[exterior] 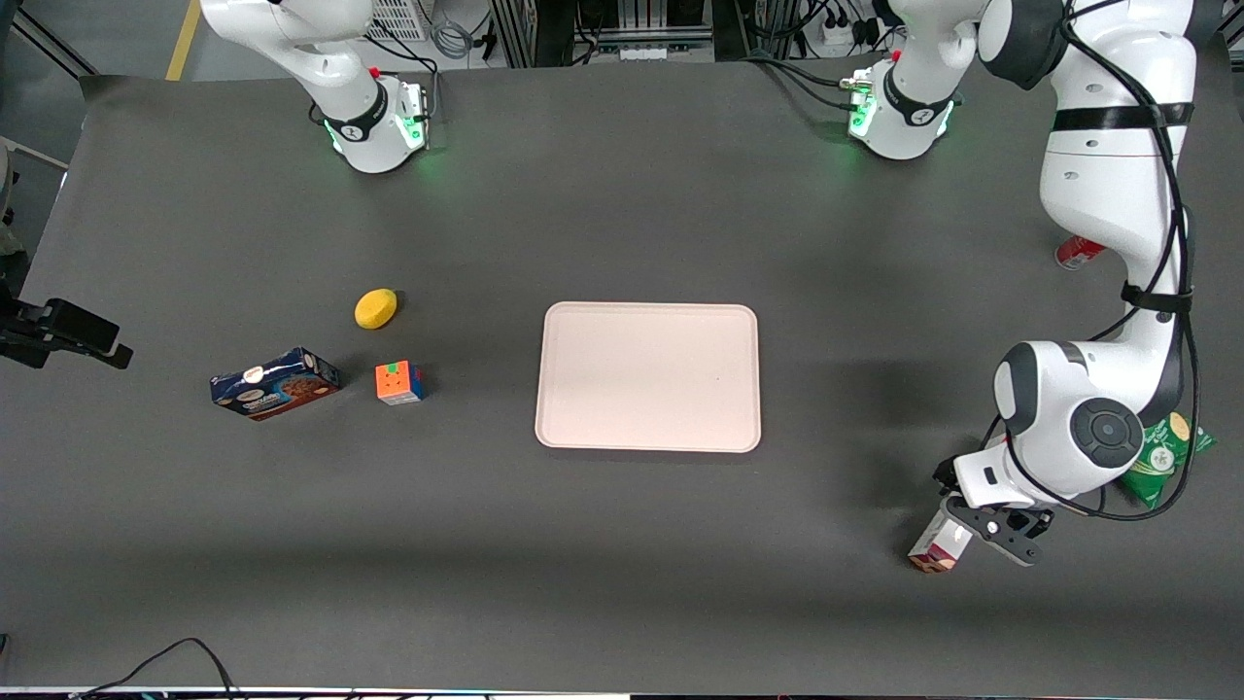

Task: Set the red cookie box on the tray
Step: 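Close the left gripper on the cookie box and lift it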

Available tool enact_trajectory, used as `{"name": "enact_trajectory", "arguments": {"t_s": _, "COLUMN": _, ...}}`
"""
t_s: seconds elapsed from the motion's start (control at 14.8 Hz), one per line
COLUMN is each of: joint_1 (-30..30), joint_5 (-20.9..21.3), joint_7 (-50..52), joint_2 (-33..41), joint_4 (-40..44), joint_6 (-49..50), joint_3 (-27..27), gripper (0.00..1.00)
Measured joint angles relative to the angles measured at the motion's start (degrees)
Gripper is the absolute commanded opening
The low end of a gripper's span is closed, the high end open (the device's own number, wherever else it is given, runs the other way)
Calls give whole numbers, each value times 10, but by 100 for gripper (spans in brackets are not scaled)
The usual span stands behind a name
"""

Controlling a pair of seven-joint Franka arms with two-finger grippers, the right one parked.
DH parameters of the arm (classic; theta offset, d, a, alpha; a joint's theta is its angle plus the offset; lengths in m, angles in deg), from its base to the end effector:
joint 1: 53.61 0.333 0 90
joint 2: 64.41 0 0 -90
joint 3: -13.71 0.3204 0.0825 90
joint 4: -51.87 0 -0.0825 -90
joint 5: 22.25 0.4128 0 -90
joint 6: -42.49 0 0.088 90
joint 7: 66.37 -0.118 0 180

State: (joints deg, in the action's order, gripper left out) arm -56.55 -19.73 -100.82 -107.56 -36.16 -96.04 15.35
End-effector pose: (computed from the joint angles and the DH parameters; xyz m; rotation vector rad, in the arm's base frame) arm 0.7465 -0.0195 0.1951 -2.8856 0.9949 -0.1661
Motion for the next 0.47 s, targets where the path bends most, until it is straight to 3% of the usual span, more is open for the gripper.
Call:
{"name": "enact_trajectory", "arguments": {"t_s": 0.07, "joint_1": 0, "joint_5": 0, "joint_7": 0, "joint_2": -1, "joint_4": 0, "joint_6": 0, "joint_3": 0, "gripper": 5}}
{"name": "enact_trajectory", "arguments": {"t_s": 0.14, "joint_1": 0, "joint_5": 0, "joint_7": 0, "joint_2": -1, "joint_4": 1, "joint_6": 0, "joint_3": 0, "gripper": 0}}
{"name": "enact_trajectory", "arguments": {"t_s": 0.47, "joint_1": 0, "joint_5": 0, "joint_7": 0, "joint_2": -2, "joint_4": 3, "joint_6": 3, "joint_3": 0, "gripper": 0}}
